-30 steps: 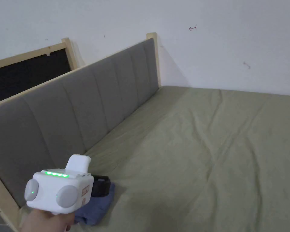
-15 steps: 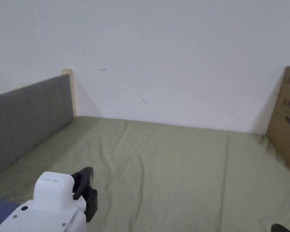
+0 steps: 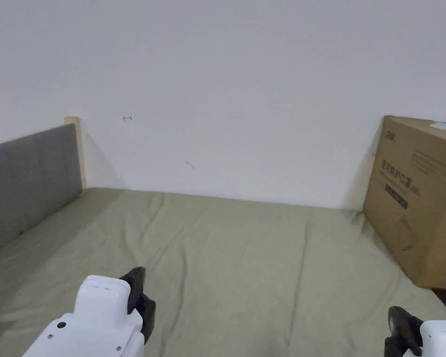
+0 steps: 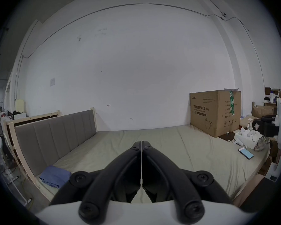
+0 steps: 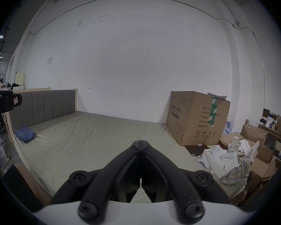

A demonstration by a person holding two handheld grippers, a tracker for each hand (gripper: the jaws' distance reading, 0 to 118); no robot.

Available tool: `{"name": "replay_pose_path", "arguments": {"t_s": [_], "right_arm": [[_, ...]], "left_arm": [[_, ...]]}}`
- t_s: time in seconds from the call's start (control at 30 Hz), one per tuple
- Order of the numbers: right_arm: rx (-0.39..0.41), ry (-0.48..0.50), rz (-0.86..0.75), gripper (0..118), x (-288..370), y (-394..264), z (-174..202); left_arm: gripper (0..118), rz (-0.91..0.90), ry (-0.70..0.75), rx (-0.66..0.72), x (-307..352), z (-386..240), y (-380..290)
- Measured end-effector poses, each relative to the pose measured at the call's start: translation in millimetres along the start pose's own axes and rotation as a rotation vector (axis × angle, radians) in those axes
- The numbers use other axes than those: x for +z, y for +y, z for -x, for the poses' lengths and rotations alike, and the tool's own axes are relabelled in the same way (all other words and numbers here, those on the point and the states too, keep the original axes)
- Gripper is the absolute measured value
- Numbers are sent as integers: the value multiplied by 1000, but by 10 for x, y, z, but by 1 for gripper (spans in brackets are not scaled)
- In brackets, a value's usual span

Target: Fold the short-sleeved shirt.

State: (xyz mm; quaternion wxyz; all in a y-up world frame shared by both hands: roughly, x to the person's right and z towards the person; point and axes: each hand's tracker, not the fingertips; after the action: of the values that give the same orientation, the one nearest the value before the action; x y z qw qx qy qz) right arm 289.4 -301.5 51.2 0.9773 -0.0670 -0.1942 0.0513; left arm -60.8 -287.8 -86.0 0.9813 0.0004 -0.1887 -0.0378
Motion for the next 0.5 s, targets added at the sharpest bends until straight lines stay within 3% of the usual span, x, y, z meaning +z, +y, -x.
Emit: {"name": "replay_pose_path", "arguments": {"t_s": [0.13,0.17,0.2,0.23,0.27,0.3,0.33,0.4,0.5], "right_arm": [[4,-10,-6,0,12,0,14],[6,-19,-13,0,12,-6,18],[17,-36,-26,8,9,-13,29],[24,-38,-28,28,2,-15,31],[25,-36,-24,59,-17,-19,25],[16,-44,-11,103,-40,-22,14],[-5,-41,4,117,-53,-28,-2],[-30,-39,-21,118,-38,-51,-22],[-1,-68,-29,118,-64,-94,-7]], "left_arm": [[7,5,8,31,-55,22,1],[19,4,9,36,-67,22,1],[53,3,7,39,-84,23,1],[89,5,6,39,-105,23,3],[116,17,9,38,-124,18,-2],[117,-57,-4,58,-87,24,52],[118,-16,10,44,-93,34,61],[118,-15,7,32,-120,15,1],[118,-4,22,31,-139,21,-28]]}}
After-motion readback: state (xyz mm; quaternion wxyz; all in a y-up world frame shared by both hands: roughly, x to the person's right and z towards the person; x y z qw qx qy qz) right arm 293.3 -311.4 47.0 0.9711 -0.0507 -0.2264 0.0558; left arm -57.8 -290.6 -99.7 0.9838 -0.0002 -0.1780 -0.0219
